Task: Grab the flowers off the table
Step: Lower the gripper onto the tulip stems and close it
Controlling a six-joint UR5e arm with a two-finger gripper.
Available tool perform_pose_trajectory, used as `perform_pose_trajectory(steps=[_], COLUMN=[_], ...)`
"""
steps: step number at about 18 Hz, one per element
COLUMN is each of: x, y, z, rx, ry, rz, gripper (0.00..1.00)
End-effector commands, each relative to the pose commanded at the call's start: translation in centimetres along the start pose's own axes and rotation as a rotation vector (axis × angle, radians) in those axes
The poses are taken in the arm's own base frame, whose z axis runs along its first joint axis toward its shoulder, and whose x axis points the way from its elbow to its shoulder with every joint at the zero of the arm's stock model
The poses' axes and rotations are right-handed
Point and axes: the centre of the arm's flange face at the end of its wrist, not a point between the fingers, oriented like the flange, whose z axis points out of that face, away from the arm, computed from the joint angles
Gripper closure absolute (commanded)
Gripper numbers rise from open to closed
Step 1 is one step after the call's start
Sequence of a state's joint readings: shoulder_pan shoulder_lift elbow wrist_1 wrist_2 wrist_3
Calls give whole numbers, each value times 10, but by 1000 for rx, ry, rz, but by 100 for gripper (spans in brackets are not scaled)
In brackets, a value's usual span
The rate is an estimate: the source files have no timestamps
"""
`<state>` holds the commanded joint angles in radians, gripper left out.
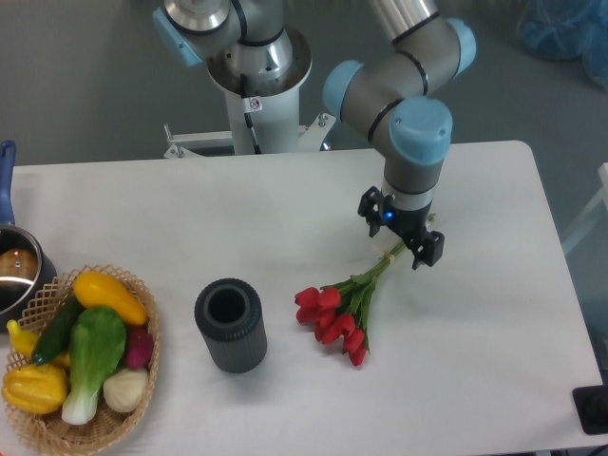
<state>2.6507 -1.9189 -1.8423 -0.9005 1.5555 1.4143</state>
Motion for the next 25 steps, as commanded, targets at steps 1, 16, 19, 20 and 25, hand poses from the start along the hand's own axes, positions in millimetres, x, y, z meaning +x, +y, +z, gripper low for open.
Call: perform_pose_trajectory(steps=[1, 16, 19, 20, 25], x=[1, -6, -2, -2, -2], y=[-1, 9, 1, -1, -9], z=[2, 5, 13, 20, 43], rx=[-1, -3, -7, -9, -16], ry=[5, 9, 28, 39, 72], rz=[-2, -163, -165, -166, -151], gripper=[0, 0, 0, 0, 0])
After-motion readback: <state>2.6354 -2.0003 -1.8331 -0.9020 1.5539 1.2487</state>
